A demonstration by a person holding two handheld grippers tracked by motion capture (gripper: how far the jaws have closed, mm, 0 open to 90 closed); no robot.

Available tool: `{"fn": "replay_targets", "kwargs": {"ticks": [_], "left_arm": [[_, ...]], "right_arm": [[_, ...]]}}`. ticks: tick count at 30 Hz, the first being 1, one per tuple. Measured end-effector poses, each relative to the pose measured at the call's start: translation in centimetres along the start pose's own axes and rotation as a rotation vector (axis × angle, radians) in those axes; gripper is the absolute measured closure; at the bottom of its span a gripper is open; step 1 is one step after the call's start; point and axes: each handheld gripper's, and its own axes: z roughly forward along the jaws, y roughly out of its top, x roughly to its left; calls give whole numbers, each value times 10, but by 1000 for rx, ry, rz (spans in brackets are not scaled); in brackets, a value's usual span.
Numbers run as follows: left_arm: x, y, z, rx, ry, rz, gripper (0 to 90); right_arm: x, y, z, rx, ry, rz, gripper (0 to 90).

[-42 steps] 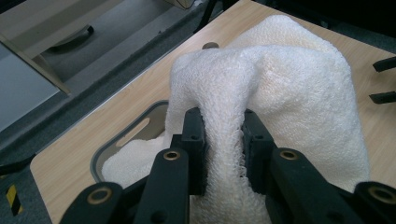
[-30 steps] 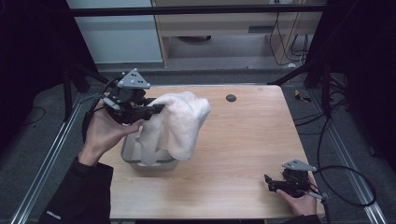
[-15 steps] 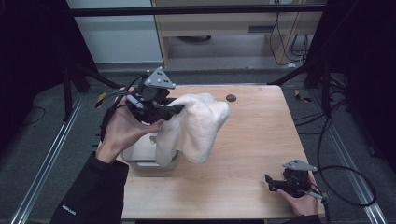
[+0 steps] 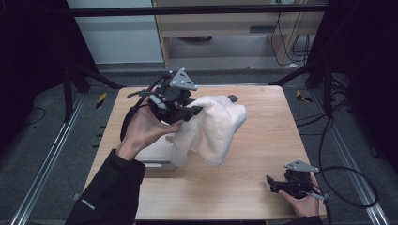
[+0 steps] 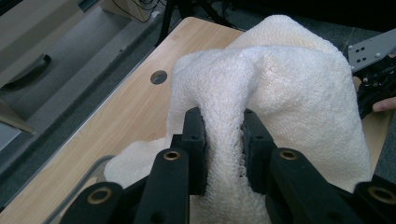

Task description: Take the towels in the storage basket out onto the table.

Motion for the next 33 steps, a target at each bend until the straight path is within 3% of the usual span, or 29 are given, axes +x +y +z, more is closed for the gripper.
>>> {"fn": "replay_targets", "kwargs": {"ticks": [17, 33], "left_arm": [[-9, 11, 58, 43, -44, 20, 748], [-14, -3, 122, 119, -74, 23, 747]], "right_arm": [[1, -1, -1, 0, 1, -6, 58], [1, -1, -1, 4, -1, -4, 56]]}}
